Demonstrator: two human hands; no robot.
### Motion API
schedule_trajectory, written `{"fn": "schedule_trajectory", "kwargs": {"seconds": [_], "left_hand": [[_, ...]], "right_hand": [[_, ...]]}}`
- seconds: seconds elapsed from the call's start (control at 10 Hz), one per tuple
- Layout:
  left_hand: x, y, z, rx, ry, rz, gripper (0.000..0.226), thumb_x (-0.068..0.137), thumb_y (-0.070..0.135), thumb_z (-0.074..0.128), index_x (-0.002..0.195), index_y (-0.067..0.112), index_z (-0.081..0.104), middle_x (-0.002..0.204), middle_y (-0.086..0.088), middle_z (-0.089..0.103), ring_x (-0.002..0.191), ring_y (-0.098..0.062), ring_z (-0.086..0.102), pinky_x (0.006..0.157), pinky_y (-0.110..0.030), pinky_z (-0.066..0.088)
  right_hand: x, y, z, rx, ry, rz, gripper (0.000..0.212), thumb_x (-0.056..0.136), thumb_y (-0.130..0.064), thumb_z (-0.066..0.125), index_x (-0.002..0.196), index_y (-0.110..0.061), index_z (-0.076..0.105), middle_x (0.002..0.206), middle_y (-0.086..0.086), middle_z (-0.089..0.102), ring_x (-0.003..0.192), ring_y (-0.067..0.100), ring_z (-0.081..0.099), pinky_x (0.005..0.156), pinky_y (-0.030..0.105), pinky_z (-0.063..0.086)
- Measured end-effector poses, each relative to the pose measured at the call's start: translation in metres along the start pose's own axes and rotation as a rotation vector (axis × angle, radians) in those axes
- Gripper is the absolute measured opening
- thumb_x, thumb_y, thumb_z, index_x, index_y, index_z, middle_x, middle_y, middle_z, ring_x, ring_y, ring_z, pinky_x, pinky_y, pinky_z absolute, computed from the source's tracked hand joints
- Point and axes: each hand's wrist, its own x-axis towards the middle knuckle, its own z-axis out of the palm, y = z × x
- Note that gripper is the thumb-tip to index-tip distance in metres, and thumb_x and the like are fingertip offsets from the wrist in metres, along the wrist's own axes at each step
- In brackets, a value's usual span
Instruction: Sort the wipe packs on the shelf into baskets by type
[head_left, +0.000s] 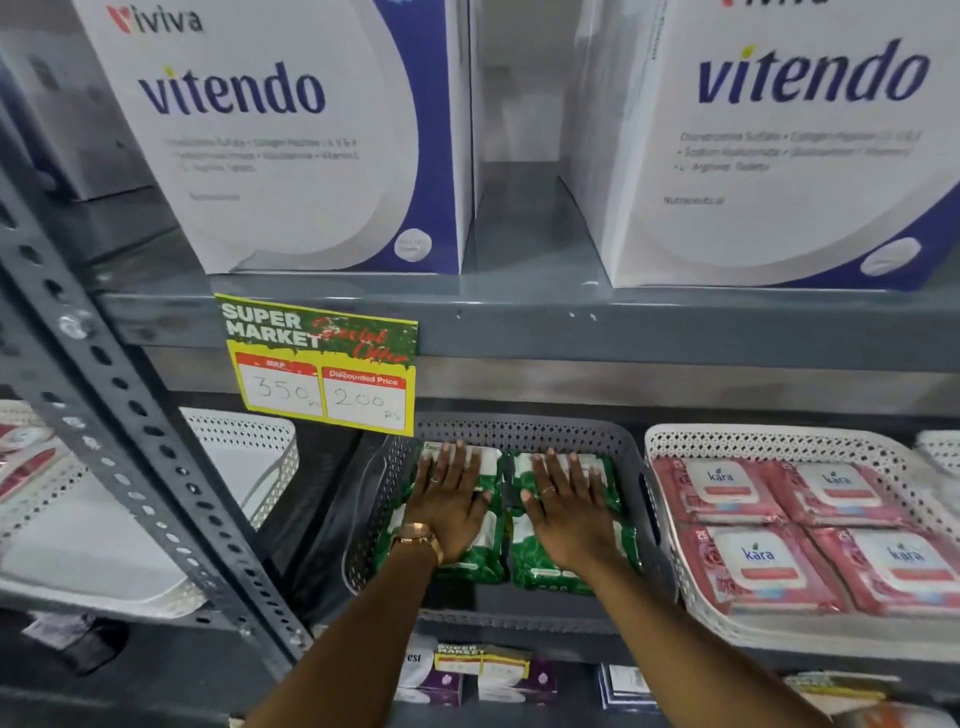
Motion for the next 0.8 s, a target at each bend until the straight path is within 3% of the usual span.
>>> {"fn": "schedule_trajectory", "kwargs": {"seconds": [0.1, 0.4, 0.7, 0.8], "left_hand": [[0.001, -0.001, 0.003, -0.016, 0.008, 0.004, 0.09, 0.068, 0.057, -0.019, 0.149, 0.018, -0.011, 0.157, -0.004, -0.018, 0.14, -0.016, -0.025, 0.114, -0.041, -0.019], [0.006, -0.001, 0.006, 0.026, 0.015, 0.008, 0.091, 0.068, 0.058, -0.02, 0.15, 0.018, -0.01, 0.158, -0.007, -0.017, 0.145, -0.023, -0.019, 0.117, -0.043, -0.017], [0.004, -0.001, 0.009, 0.026, -0.047, -0.018, 0.067, 0.093, 0.052, 0.001, 0.15, 0.019, -0.012, 0.158, -0.005, -0.018, 0.145, -0.02, -0.019, 0.118, -0.042, -0.015], [0.003, 0.001, -0.009, 0.074, -0.051, -0.021, 0.067, 0.096, 0.051, 0.004, 0.148, 0.014, -0.017, 0.157, -0.01, -0.024, 0.144, -0.024, -0.022, 0.112, -0.041, -0.021]], "right_hand": [[0.003, 0.001, 0.005, -0.008, 0.011, 0.003, 0.07, 0.086, -0.054, -0.006, 0.149, -0.024, -0.007, 0.161, 0.0, -0.011, 0.148, 0.024, -0.015, 0.12, 0.047, -0.01], [0.004, -0.002, 0.002, -0.023, 0.011, 0.002, 0.06, 0.098, -0.049, 0.009, 0.15, -0.023, -0.007, 0.161, 0.002, -0.012, 0.147, 0.025, -0.016, 0.12, 0.048, -0.008], [0.001, 0.001, 0.002, 0.015, -0.046, 0.009, 0.062, 0.096, -0.053, 0.008, 0.15, -0.024, -0.007, 0.161, 0.001, -0.013, 0.147, 0.026, -0.018, 0.12, 0.048, -0.01], [0.004, -0.001, -0.02, 0.152, -0.056, 0.0, 0.064, 0.097, -0.053, 0.009, 0.149, -0.021, -0.011, 0.16, 0.004, -0.017, 0.145, 0.029, -0.023, 0.118, 0.049, -0.014]]}}
